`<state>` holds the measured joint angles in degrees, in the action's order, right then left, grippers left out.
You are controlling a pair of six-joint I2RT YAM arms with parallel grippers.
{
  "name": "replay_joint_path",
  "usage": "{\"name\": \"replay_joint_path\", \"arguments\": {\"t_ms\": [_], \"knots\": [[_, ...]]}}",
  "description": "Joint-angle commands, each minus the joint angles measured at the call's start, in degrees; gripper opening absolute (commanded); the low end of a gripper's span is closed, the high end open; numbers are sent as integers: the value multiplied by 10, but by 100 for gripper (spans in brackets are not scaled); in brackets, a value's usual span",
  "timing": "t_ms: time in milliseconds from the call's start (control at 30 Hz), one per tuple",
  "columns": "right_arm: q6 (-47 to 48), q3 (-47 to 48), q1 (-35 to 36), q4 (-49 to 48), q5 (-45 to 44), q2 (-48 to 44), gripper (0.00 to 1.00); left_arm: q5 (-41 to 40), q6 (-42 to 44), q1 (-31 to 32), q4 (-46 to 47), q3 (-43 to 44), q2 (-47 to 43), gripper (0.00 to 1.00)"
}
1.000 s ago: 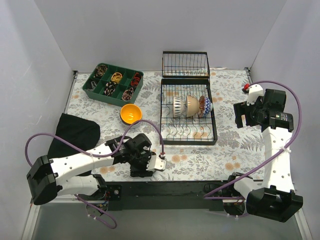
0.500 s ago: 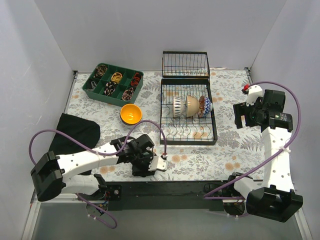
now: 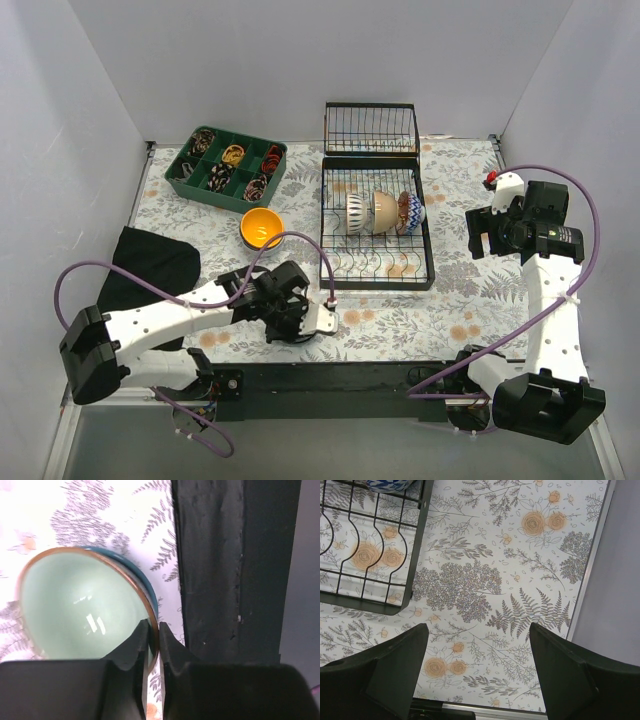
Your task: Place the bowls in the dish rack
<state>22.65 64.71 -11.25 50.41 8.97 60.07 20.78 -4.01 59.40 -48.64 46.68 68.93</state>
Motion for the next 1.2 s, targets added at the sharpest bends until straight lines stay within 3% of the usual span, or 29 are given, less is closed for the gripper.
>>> {"name": "replay_joint_path", "arguments": {"t_ms": [0,267,467,567,600,700,733,833,933,1167], "knots": [[-7,10,-1,-15,3,0,90,-6,-12,1,-36,41,-36,0],[-16,22,-1,-18,3,10,90,-30,-15,-2,-53,62,-50,0],[-17,30,-1,-16,-4,14,90,-58,-29,-9,-60,137,-37,0],[-19,37,0,-13,-6,21,90,-64,-37,-45,-18,190,6,0],[-19,38,-1,-11,-6,22,90,-58,-56,-62,9,206,22,0],[-18,48,-1,-9,-8,30,90,10,-120,-189,49,298,104,0],[-17,51,-1,-9,-9,35,90,33,-169,-210,57,346,130,0],[-17,62,-1,-6,-12,45,89,109,-256,-265,130,385,190,0],[-17,74,-1,-1,-19,51,89,167,-312,-287,215,408,233,0],[-6,81,-1,14,-42,49,89,222,-484,-309,349,410,294,0]]}}
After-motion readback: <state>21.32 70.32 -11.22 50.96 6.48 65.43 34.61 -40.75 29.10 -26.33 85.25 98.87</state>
